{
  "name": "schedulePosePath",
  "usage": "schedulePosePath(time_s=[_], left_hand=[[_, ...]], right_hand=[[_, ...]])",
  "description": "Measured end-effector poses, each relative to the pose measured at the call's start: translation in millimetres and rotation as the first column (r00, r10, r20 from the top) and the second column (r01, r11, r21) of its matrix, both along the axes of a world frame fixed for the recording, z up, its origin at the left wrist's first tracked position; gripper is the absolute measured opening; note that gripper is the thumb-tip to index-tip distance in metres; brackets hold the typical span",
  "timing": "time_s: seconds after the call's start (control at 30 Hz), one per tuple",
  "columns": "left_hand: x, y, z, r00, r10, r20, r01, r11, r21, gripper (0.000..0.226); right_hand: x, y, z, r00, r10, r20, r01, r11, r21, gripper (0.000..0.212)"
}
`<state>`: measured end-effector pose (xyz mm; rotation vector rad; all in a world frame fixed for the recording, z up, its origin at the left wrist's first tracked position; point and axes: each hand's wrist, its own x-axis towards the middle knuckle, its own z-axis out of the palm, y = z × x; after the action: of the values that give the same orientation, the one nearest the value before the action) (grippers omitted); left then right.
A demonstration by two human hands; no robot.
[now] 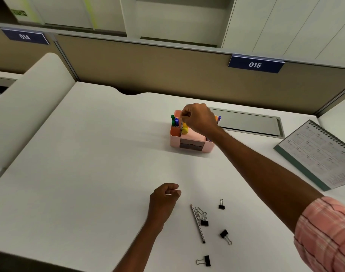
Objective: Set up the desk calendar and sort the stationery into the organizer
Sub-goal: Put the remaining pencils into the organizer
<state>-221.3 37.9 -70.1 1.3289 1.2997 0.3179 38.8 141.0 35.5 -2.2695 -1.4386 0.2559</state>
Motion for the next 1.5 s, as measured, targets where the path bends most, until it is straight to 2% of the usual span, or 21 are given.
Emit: schedulePosePath(time_s=[0.23, 0.7, 1.07, 1.17, 1.23, 1.33, 1.5], left_hand=[[-3.2, -0.9, -7.0, 1.000, -0.017, -0.016, 0.017, 1.000, -0.007, 0.011], [3.5, 0.4, -14.6, 1.000, -0.016, -0.010, 0.016, 1.000, -0.021, 0.008], [1.4, -10.9, -20.5, 0.995, -0.080, -0.051, 0.080, 0.997, -0.015, 0.007], [1.4, -21.0, -25.4, 0.978, -0.179, -0.108, 0.181, 0.983, 0.005, 0.005], [3.6, -31.1, -27.7, 0.951, -0.235, -0.198, 0.252, 0.966, 0.062, 0.007], [8.8, -46.8, -28.6, 0.887, -0.234, -0.398, 0.314, 0.938, 0.149, 0.031], [17.6, -62.2, -31.6, 0.848, -0.229, -0.478, 0.333, 0.932, 0.144, 0.053]], right_hand=[[4.0, 8.1, -23.5, 1.000, -0.011, -0.003, 0.011, 0.995, -0.100, 0.010], [9.7, 11.3, -32.3, 0.984, -0.176, -0.030, 0.172, 0.979, -0.110, 0.022], [11.5, -4.5, -33.2, 0.988, -0.153, -0.025, 0.150, 0.984, -0.099, 0.016], [10.1, -17.1, -38.2, 0.988, -0.109, -0.112, 0.101, 0.992, -0.072, 0.013], [4.6, -29.6, -43.8, 0.984, -0.093, -0.152, 0.087, 0.995, -0.043, 0.011], [-7.8, -51.9, -49.3, 0.966, -0.081, -0.244, 0.076, 0.997, -0.028, 0.011], [-23.4, -93.5, -58.4, 0.931, -0.094, -0.353, 0.086, 0.996, -0.037, 0.008]])
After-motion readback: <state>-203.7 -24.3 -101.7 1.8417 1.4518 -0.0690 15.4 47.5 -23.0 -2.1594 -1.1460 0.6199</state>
